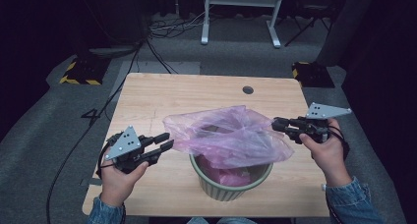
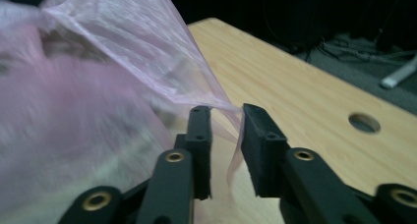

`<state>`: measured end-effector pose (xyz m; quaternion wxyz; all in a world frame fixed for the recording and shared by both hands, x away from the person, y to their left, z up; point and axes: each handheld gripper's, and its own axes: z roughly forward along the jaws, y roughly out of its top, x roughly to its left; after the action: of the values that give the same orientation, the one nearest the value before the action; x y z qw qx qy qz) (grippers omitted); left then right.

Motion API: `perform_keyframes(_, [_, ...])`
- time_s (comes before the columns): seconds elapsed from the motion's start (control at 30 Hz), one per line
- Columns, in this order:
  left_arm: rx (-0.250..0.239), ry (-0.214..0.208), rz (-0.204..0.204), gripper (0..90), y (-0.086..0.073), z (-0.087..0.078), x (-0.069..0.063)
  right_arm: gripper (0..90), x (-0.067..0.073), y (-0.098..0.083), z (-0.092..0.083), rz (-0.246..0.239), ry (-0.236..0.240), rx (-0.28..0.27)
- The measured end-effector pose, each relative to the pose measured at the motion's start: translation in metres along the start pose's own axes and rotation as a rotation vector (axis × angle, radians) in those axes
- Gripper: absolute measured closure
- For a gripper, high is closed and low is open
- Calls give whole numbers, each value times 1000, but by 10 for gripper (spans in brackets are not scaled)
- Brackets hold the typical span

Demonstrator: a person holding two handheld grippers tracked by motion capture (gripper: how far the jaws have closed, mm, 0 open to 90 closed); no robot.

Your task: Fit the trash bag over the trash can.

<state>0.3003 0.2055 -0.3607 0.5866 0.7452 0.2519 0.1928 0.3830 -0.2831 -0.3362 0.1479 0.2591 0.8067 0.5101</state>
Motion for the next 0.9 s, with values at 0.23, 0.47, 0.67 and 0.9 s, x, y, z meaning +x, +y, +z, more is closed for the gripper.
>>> perform_keyframes(0.23, [-53,58,2,457,18,-5,8,425,3,15,6,-48,-12,-79])
perform_keyframes(0.47, [-27,100,-16,379,23,13,32,677,4,18,15,-63,-2,-58])
perform_keyframes(0.67, [30,94,18,353,20,35,38,835,6,25,10,-69,-8,-47])
perform_keyframes(0.9, [48,32,13,401,32,65,49,873,12,29,11,-93,-13,-39])
